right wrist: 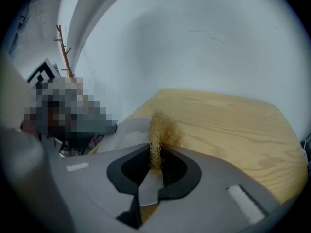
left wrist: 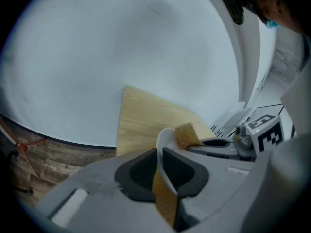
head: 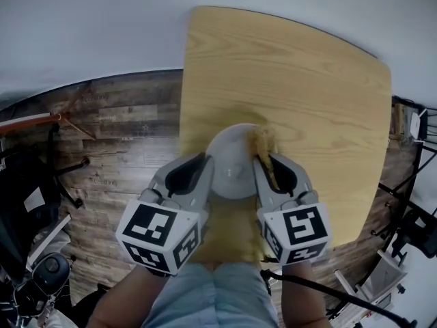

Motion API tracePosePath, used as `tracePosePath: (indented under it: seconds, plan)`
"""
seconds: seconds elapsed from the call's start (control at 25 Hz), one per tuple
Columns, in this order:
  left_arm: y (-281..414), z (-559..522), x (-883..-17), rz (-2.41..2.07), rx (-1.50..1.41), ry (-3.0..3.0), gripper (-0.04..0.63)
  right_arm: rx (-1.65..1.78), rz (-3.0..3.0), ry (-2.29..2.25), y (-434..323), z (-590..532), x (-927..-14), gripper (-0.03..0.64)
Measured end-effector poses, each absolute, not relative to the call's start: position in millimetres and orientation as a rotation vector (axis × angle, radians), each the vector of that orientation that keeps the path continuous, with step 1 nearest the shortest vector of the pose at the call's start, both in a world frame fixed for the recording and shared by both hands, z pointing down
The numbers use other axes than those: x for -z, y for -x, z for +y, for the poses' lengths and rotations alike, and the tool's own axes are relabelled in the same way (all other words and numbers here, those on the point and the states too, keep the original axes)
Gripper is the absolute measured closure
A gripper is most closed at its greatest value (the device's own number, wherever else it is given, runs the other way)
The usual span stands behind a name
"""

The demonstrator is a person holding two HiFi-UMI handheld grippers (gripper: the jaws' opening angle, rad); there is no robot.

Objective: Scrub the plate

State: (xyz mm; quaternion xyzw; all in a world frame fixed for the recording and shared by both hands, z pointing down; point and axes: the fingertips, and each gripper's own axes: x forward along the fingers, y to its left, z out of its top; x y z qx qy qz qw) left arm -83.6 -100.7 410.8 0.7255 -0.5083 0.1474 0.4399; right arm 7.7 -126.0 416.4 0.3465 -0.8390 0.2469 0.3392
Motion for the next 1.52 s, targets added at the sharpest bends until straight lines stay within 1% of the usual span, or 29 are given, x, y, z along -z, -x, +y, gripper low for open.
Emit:
tracePosePath:
  seconds: [0.52,1.0,1.52]
  plan:
    - [71.9,-104.5,-401.7,-1.249,-0.433,-1.922,0.535,-0.551,-2.301,-0.665,39.2,-110.1,-399.7,0.575]
    - [72.3,-108.6,-399.3,-1.285,-0.320,-1.849,0.541,-0.653,-2.339,-0.569,41.9,-83.1,-399.6,0.575]
    - [80.3,-107.6,-401.0,-1.315,-0.322,-1.837,0.541,-0.731,-2.320,-0.411,40.4,-39.6,-409.5,0.575]
